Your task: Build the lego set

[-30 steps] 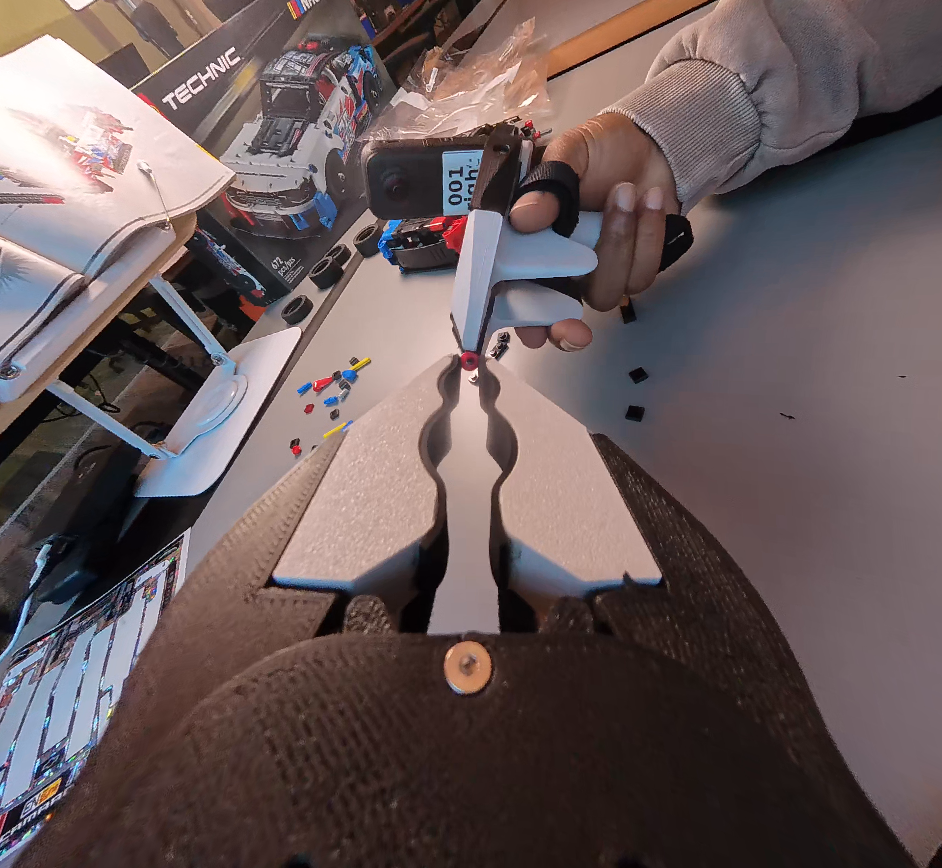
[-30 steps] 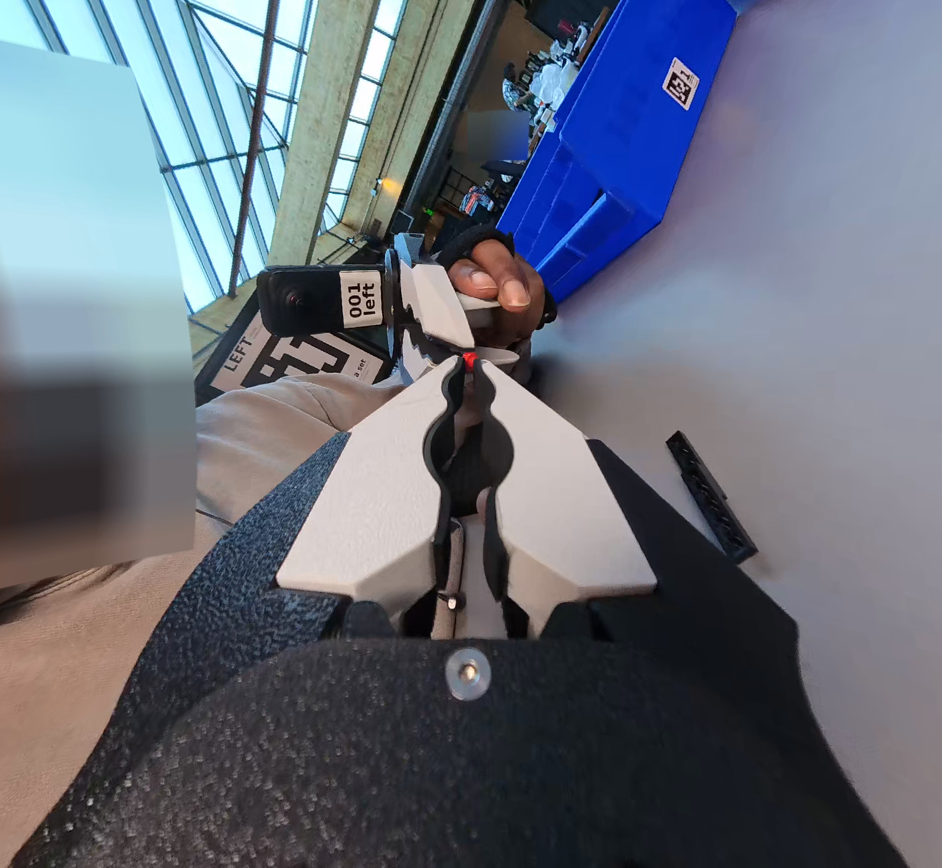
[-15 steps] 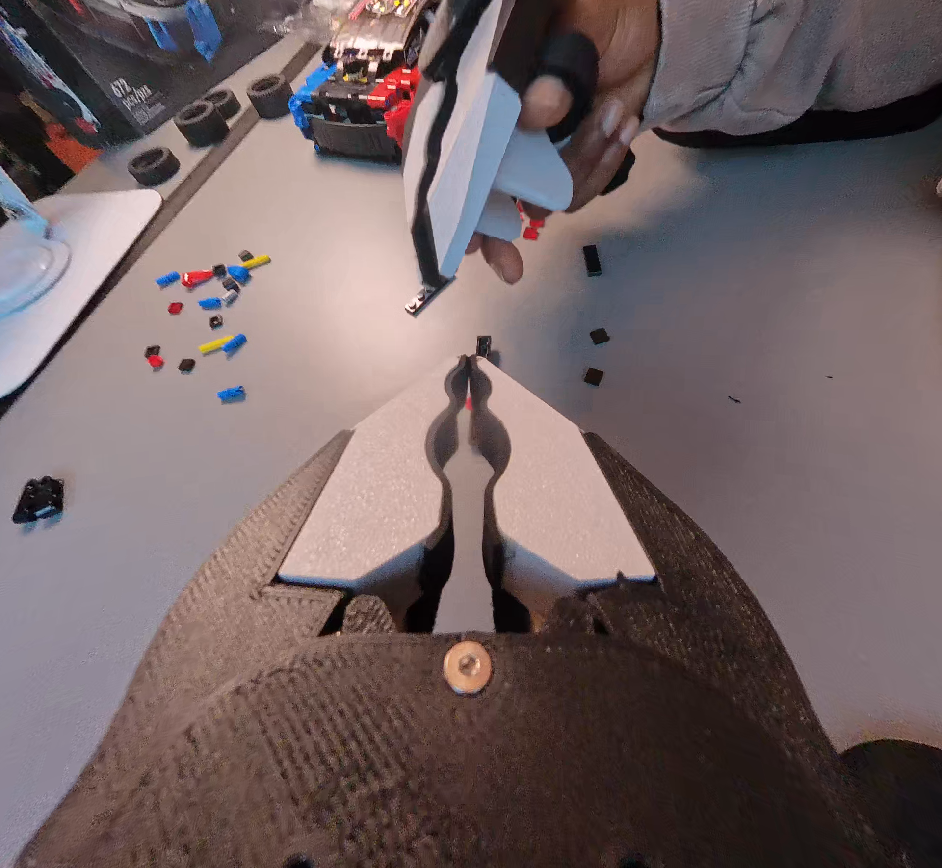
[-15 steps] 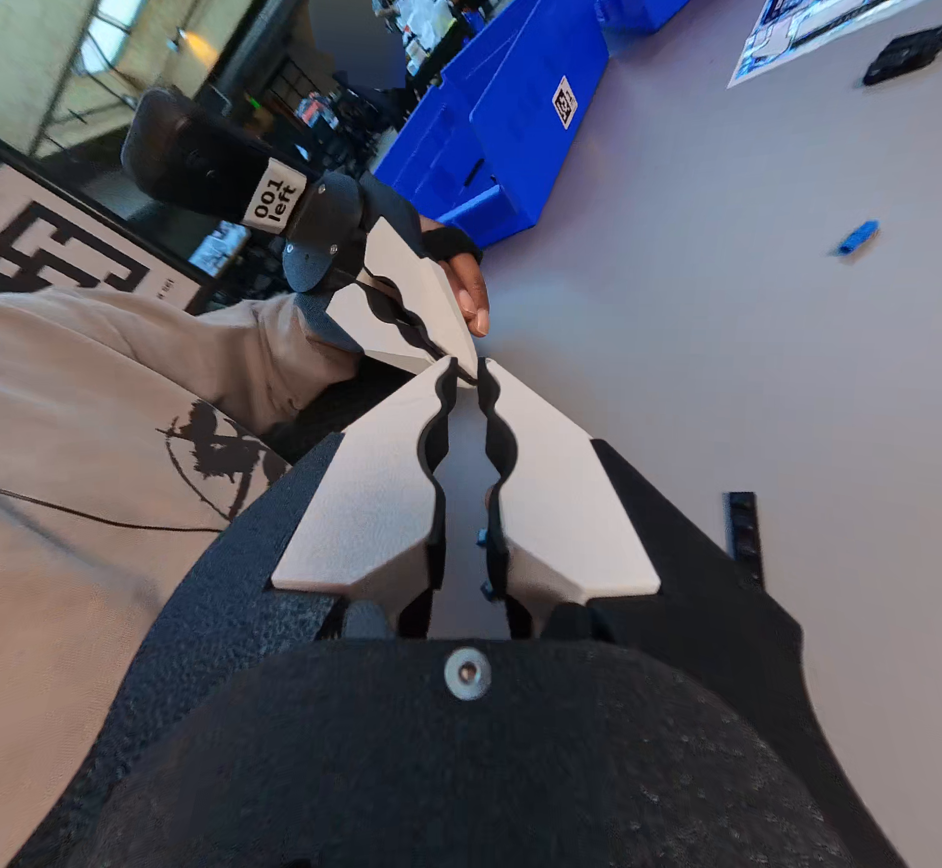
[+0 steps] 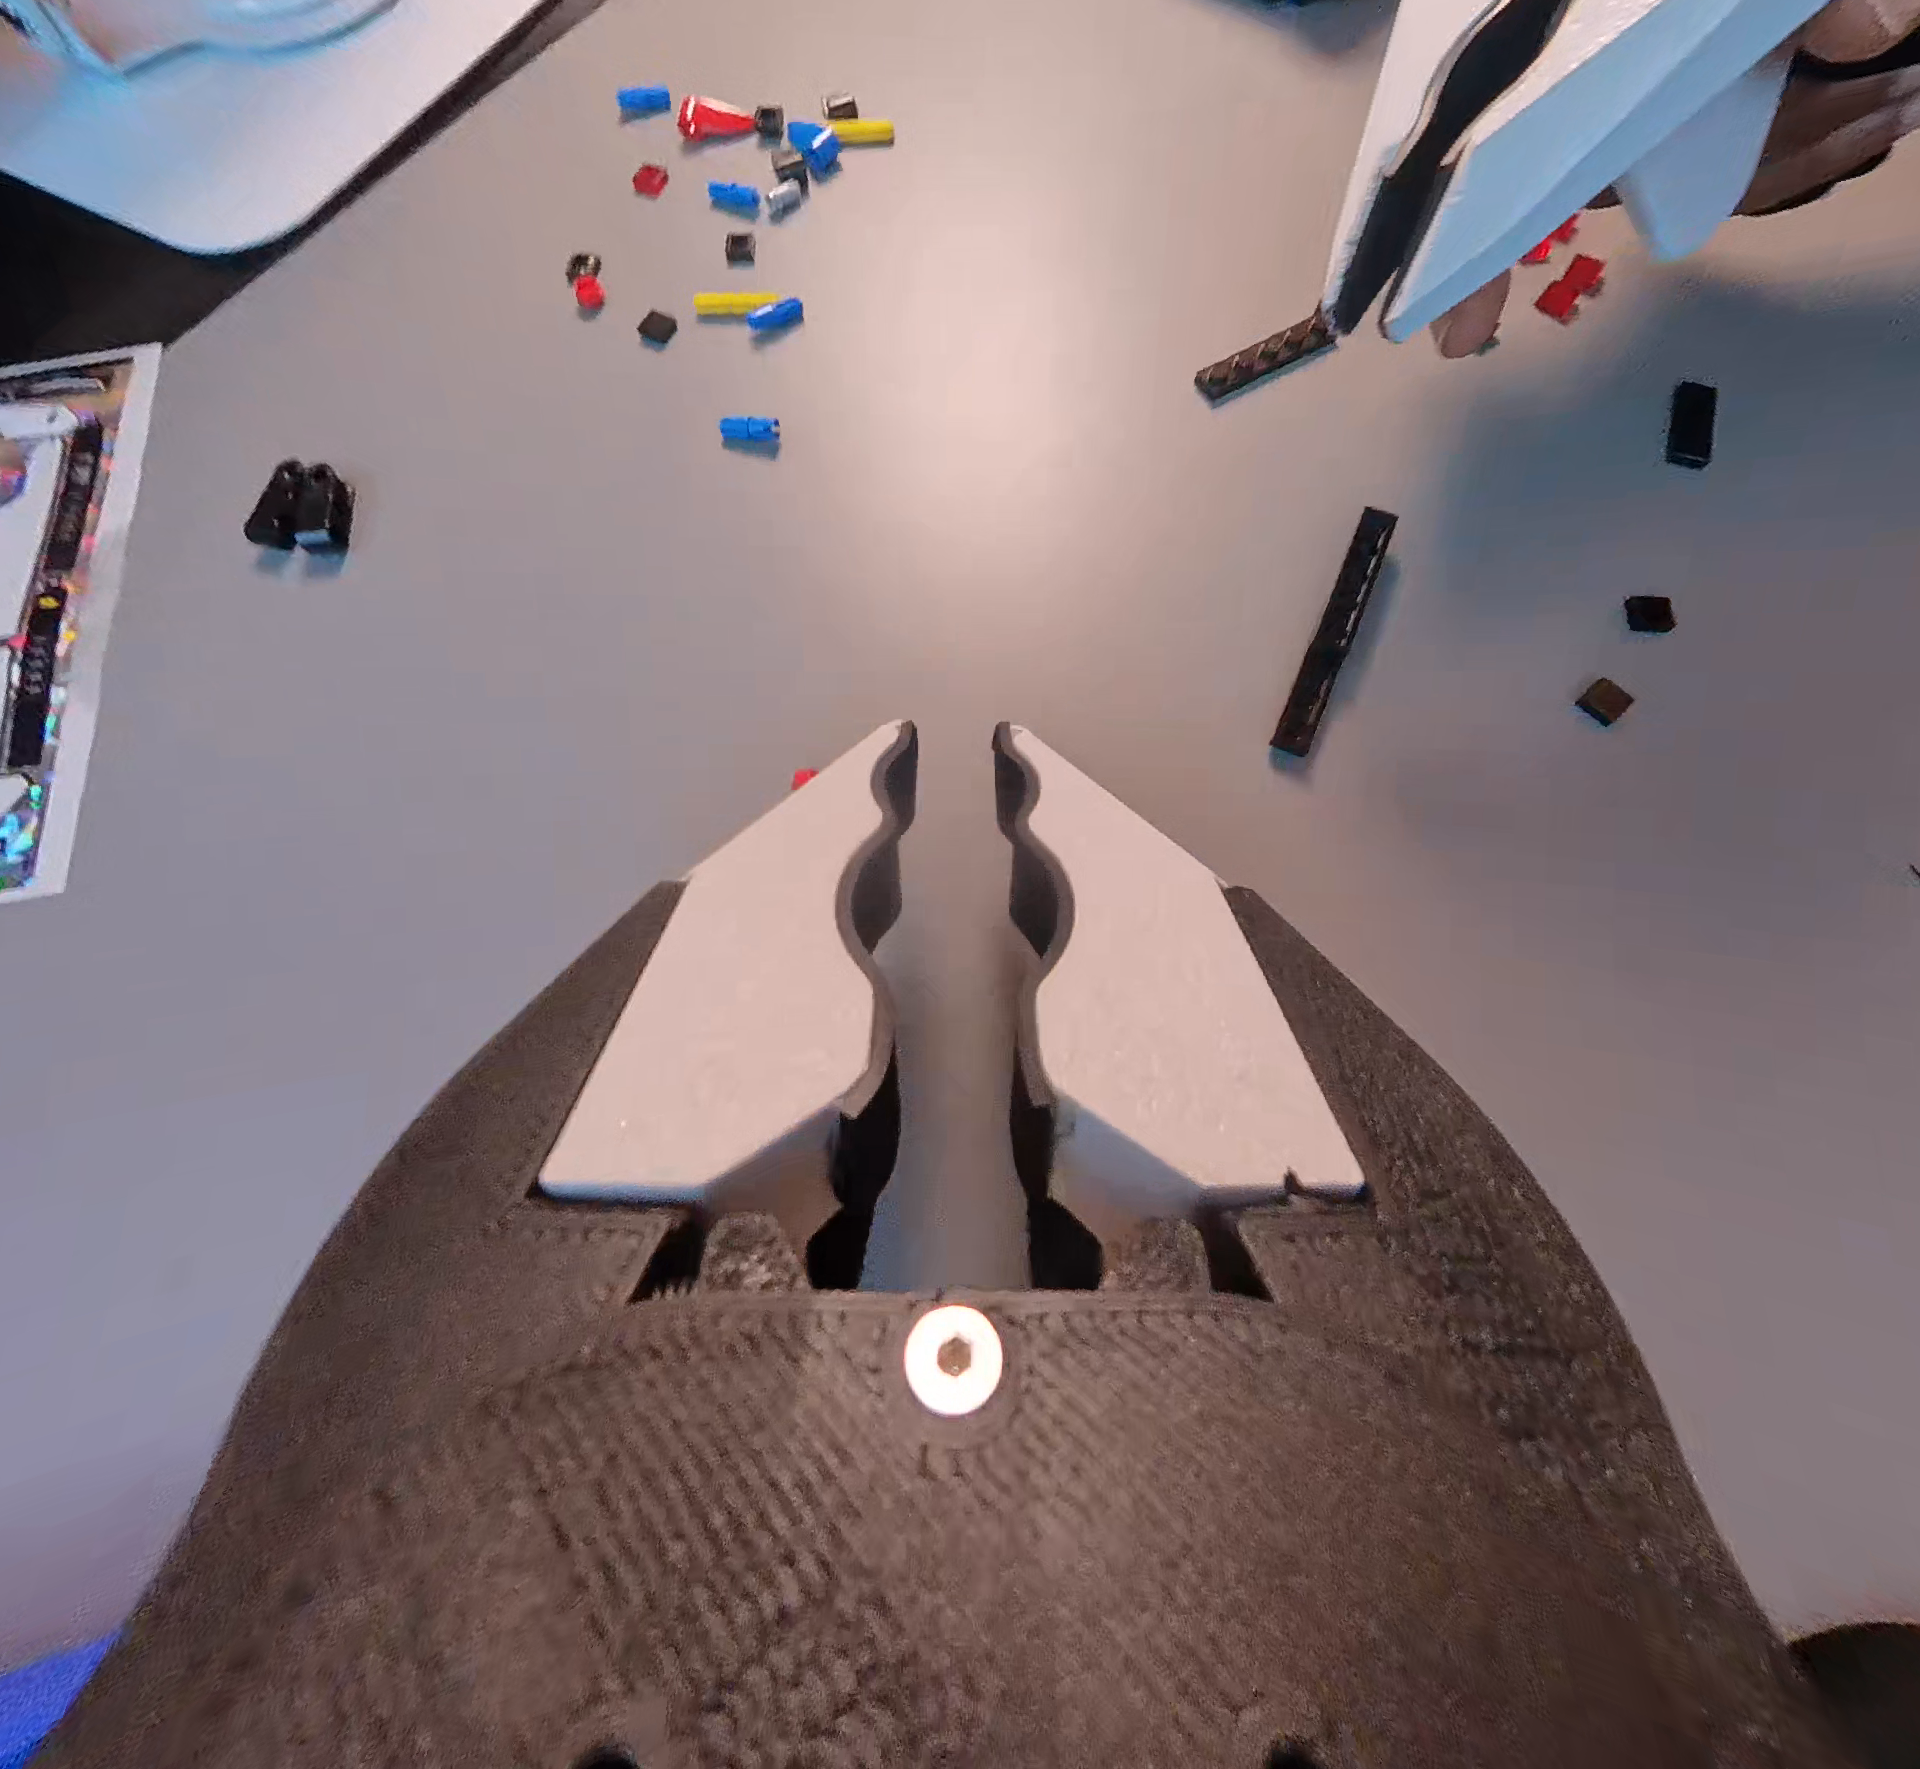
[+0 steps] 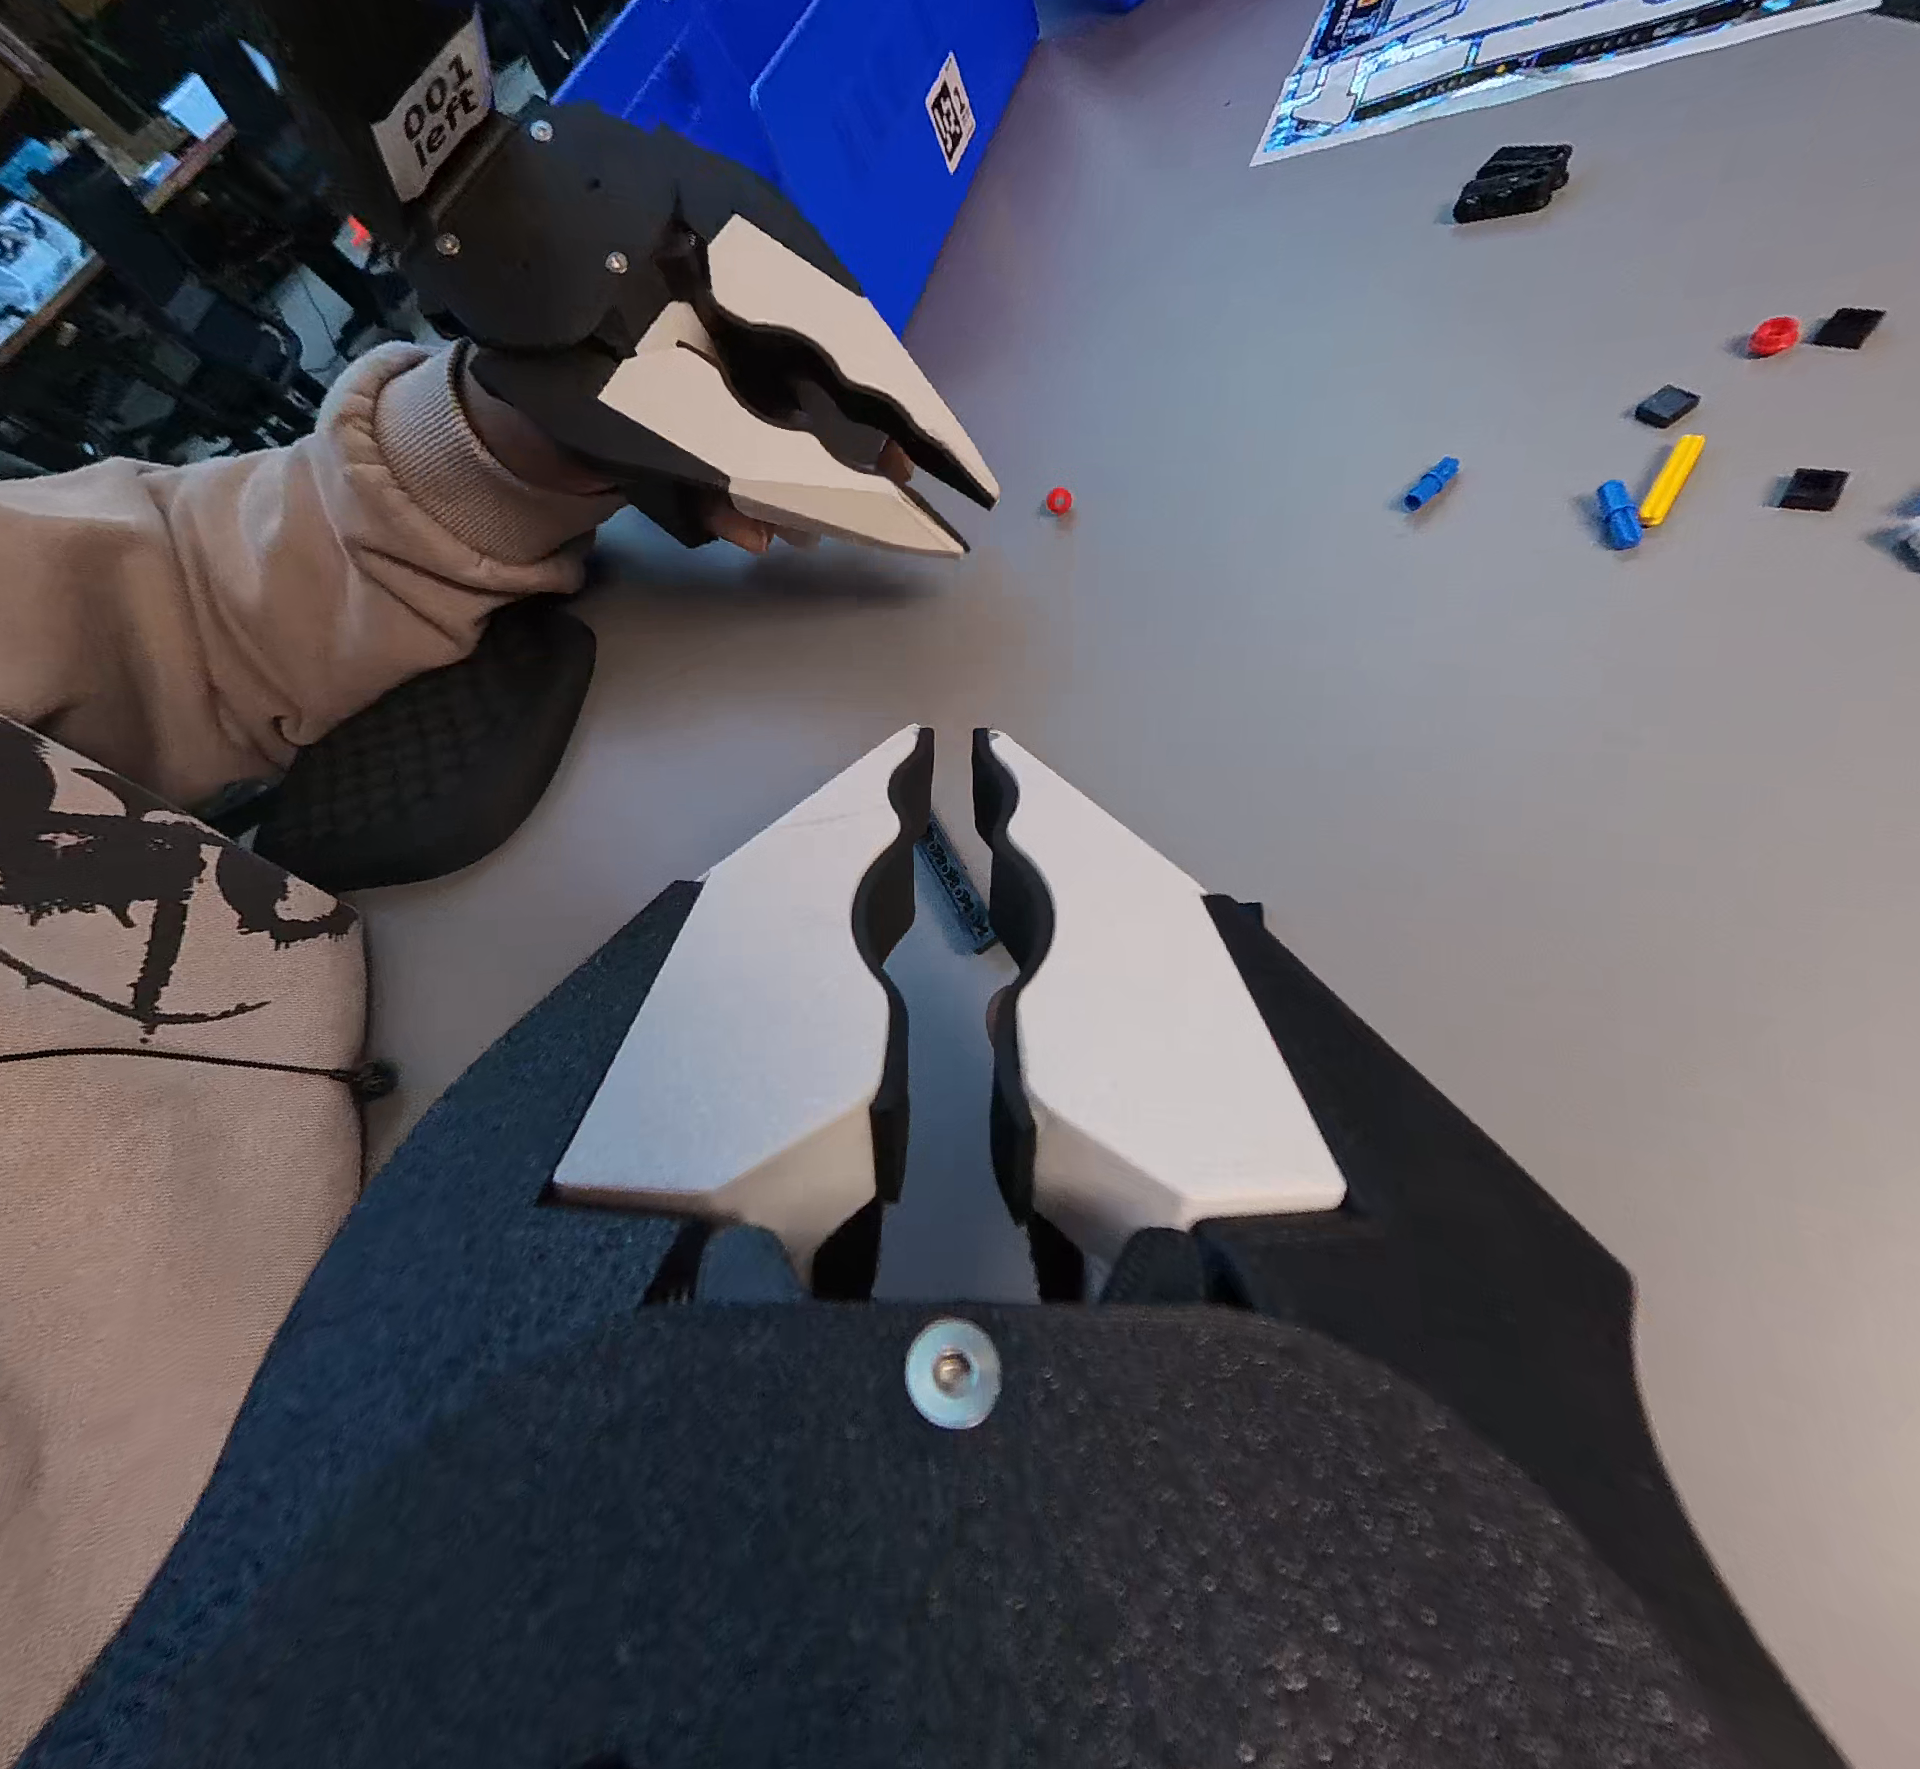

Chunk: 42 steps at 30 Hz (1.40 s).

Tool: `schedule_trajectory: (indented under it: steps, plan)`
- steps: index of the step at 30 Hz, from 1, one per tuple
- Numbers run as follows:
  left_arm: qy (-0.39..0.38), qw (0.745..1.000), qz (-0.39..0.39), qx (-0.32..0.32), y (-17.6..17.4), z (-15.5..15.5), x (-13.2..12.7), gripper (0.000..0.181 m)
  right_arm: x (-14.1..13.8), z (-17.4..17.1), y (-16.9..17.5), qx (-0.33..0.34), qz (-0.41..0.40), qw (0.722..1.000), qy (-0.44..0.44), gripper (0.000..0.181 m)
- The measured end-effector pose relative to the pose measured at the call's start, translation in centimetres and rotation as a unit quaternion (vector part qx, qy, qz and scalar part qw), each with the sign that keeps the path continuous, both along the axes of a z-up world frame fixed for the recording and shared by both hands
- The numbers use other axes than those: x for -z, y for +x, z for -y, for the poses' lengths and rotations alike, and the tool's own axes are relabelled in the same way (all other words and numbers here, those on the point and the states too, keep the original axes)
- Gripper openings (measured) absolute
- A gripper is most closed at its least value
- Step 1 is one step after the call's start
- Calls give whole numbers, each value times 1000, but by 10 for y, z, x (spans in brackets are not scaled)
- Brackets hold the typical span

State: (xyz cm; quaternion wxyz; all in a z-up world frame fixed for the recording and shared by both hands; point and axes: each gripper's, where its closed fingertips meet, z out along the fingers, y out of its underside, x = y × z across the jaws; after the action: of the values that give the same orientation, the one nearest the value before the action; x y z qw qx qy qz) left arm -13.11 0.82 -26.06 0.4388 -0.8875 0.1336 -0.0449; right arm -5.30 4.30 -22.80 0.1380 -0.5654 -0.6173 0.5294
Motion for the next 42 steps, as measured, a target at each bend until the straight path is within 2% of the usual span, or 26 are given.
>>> schedule_trajectory:
  steps: [4, 9, 13, 18, 21, 25, 27, 29, 31, 36, 39, 42]
  plan:
    - [-53, 998, -19, -40, -14, 4, 19, 23, 5, 2, 0, -3, 6, 1000, 11, 6]
    - [-57, 993, -33, -95, -33, 6, 15, 31, 9, -1, 2, -7, 8, 998, 54, 6]
    - [-65, 993, -10, -98, -35, 4, 23, 33, 30, 7, 14, -76, 33, 980, 178, 8]
    - [-68, 994, -9, -88, -34, 5, 22, 33, 41, 22, 13, -170, 55, 929, 323, 17]
    - [-53, 996, -15, -67, -29, 8, 17, 30, 49, 30, 7, -244, 75, 884, 392, 22]
    - [-29, 998, -25, -58, -30, 10, 16, 27, 59, 38, 5, -351, 110, 824, 432, 5]
    - [-25, 997, -35, -57, -31, 13, 15, 27, 60, 31, 28, -410, 127, 790, 438, 5]
    - [-22, 998, -37, -55, -32, 15, 12, 28, 60, 10, 61, -450, 146, 751, 460, 5]
    - [-18, 998, -37, -54, -33, 14, 10, 28, 57, -11, 87, -456, 161, 734, 476, 5]
    - [-18, 998, -38, -46, -27, 13, 11, 28, 54, -23, 118, -427, 154, 750, 481, 6]
    - [-13, 998, -42, -42, -24, 13, 8, 28, 47, -18, 134, -402, 145, 782, 454, 5]
    - [-13, 998, -39, -42, -24, 12, 9, 28, 48, -12, 147, -386, 139, 797, 444, 5]
